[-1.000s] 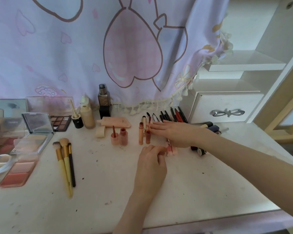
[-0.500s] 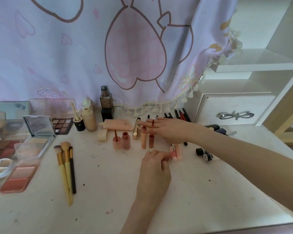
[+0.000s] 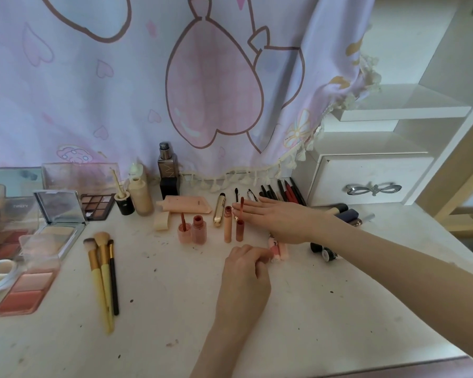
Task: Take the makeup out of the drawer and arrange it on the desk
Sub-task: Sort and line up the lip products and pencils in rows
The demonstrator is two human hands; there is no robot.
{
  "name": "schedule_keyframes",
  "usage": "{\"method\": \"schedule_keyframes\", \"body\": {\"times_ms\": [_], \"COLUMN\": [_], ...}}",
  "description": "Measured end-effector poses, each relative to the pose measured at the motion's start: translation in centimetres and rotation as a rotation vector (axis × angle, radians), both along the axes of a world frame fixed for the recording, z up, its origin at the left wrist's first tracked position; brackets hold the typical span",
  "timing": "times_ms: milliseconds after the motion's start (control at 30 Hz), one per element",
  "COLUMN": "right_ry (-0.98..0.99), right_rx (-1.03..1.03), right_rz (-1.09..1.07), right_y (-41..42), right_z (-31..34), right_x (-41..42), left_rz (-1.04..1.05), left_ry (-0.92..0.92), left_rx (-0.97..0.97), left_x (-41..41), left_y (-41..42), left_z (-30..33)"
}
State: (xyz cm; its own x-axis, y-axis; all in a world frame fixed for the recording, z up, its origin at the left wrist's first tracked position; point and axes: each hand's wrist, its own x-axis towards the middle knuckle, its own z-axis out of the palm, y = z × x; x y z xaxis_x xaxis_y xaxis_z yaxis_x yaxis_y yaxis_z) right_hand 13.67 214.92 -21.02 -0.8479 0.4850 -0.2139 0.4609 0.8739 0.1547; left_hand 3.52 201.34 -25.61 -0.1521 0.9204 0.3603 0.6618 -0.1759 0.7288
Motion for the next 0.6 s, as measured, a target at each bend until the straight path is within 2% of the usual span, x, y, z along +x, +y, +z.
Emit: {"method": "schedule_keyframes", "body": {"times_ms": [100,200,333,433,533,600], "right_ry": [0.059,0.200,0.517,0.737,0.787,0.750], "right_rx": [-0.009,-0.033,-0.048,0.019,0.137,0.167], "right_rz": [-0.023,-0.100,-0.294,-0.403,-0.438,-0.453], "right_y": [-0.1,-0.6,-2.8,-5.6,-8.0,-9.0], "right_z": [0.2,0.9,1.5,0.7,-0.6,-1.2], "right_x": [0.2,1.8,6.1,9.1,11.0,11.8], "left_rz": [-0.009,-0.015,-0.027,-0.045,-0.072,-0.077], "left_ry": [-0.001,-0.008,0.004,0.010,0.037,0.046], "left_rx": [-0.007,-0.011,-0.005,0.012,0.006,-0.002], "left_x": [0.0,-0.1,0.0,0.1,0.2,0.3], "left_y": [-0.1,-0.2,-0.3,-0.4,-0.6,-0.6], "left_z": [0.2,0.3,0.4,0.4,0.3,0.4]}}
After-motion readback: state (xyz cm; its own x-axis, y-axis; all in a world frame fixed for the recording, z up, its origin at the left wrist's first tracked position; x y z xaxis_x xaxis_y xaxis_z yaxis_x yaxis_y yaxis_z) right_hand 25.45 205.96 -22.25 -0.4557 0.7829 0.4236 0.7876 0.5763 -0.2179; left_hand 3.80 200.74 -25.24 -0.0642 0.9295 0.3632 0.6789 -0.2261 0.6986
